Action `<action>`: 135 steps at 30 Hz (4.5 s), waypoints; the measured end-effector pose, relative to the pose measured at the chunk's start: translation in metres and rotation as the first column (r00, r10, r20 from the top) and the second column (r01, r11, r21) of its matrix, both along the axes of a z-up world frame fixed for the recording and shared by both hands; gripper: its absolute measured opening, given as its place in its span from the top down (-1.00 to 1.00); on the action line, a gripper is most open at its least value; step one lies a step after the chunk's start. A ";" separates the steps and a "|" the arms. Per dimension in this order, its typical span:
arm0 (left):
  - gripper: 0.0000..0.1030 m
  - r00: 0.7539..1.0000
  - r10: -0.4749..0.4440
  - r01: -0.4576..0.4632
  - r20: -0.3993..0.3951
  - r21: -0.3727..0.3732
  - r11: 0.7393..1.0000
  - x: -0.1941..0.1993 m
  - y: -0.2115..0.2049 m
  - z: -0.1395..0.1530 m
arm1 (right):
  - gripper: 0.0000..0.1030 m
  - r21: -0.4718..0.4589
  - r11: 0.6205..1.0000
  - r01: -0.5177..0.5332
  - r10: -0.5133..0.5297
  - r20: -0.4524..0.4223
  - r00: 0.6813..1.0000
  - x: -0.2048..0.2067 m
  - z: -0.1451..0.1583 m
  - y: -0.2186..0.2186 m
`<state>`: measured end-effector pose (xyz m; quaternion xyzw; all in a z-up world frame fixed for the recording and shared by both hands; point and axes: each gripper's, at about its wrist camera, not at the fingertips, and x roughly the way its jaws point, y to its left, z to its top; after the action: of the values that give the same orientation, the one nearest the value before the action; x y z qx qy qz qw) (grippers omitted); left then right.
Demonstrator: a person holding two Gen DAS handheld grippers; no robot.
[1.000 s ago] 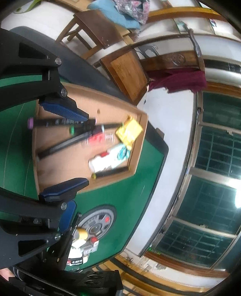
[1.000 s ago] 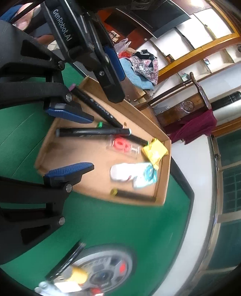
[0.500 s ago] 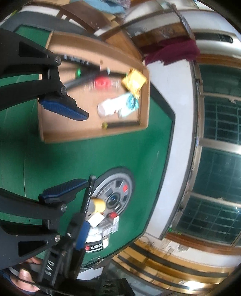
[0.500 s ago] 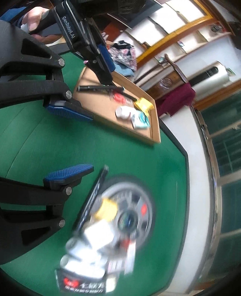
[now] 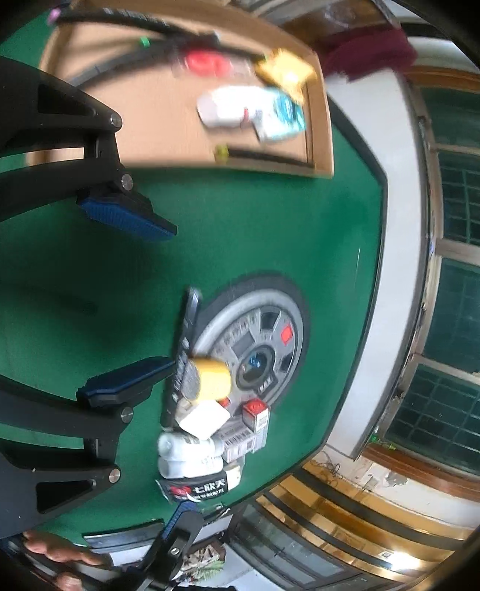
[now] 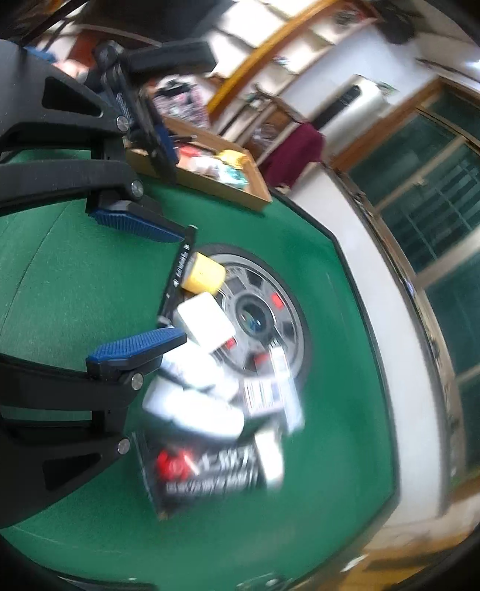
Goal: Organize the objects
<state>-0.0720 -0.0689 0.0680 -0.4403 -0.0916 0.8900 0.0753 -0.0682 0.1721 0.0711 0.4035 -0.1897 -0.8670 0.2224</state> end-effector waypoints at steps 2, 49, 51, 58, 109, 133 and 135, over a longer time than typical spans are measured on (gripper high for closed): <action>-0.16 1.000 -0.024 0.024 0.006 -0.010 1.000 -0.016 0.016 -0.004 | 0.03 -0.010 1.000 0.018 -0.018 -0.001 1.000 -0.001 0.001 0.005; 0.67 0.947 -0.303 0.321 0.108 -0.251 0.913 0.007 0.135 -0.034 | 0.01 0.530 0.823 0.204 -0.232 -0.014 0.973 -0.057 -0.045 0.038; 0.68 0.951 -0.296 0.310 0.093 -0.243 0.919 0.010 0.133 -0.035 | 0.43 0.492 0.851 0.184 -0.221 0.018 0.975 -0.057 -0.044 0.045; 0.77 0.957 -0.284 0.288 0.059 -0.087 0.954 0.026 0.111 -0.030 | 0.54 0.373 0.888 0.268 -0.268 -0.052 0.962 -0.032 -0.011 0.072; 0.77 0.927 0.343 -0.337 -0.151 0.062 0.939 0.103 -0.209 0.010 | 0.53 0.251 0.852 -0.460 0.499 -0.120 0.858 0.023 0.006 -0.305; 0.77 0.945 0.325 -0.326 -0.037 -0.022 0.945 0.050 -0.238 -0.039 | 0.53 0.323 0.815 -0.481 0.504 0.012 0.863 -0.006 -0.034 -0.360; 0.77 0.948 0.315 -0.316 -0.037 -0.035 0.948 0.046 -0.237 -0.038 | 0.53 0.325 0.814 -0.481 0.504 0.016 0.864 -0.007 -0.034 -0.360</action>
<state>-0.0265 -0.3055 0.0295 -0.4076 -0.1414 0.8990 -0.0755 -0.0755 -0.1881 0.0368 0.4384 0.0713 -0.8124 0.3778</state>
